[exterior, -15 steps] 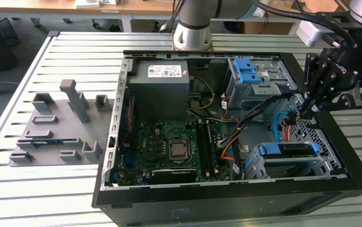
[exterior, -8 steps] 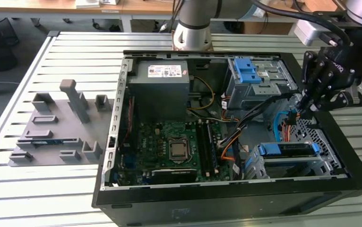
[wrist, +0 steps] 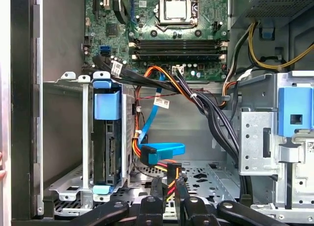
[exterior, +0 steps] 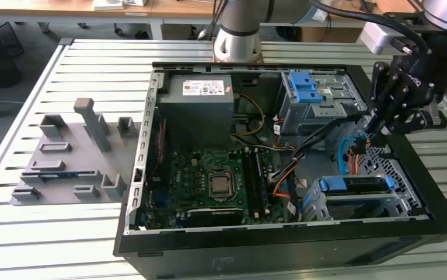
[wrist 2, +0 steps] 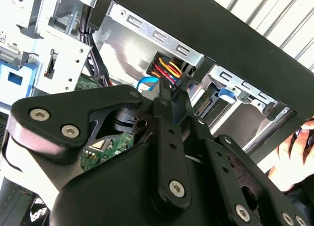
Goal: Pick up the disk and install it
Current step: 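Insert the first disk wire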
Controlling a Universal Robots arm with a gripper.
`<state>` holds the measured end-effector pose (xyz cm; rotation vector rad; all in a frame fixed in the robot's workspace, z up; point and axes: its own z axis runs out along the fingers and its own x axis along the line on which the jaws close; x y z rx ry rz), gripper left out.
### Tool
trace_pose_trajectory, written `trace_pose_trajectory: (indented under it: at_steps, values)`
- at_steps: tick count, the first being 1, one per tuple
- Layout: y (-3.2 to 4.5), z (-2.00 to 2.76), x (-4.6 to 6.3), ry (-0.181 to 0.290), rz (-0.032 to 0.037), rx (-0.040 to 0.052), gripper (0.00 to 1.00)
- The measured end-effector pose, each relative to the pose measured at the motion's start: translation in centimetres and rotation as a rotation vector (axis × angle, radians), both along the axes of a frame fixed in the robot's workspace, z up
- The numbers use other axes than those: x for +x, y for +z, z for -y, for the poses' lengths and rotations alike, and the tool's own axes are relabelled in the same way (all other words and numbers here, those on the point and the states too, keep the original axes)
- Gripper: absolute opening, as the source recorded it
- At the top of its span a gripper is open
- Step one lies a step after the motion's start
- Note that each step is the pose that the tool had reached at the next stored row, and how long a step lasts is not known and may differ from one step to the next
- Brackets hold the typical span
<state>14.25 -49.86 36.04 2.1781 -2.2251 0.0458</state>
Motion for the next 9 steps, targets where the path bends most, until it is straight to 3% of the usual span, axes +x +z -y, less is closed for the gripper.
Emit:
trace_pose_trajectory:
  at_steps: [1,4,9]
  values:
    - [-0.04,-0.03,0.00,0.000,0.0000,-0.0049,0.25]
    - [-0.16,-0.13,0.00,0.000,0.0000,-0.0348,0.25]
    - [-0.39,-0.33,0.00,0.000,0.0000,-0.0496,0.25]
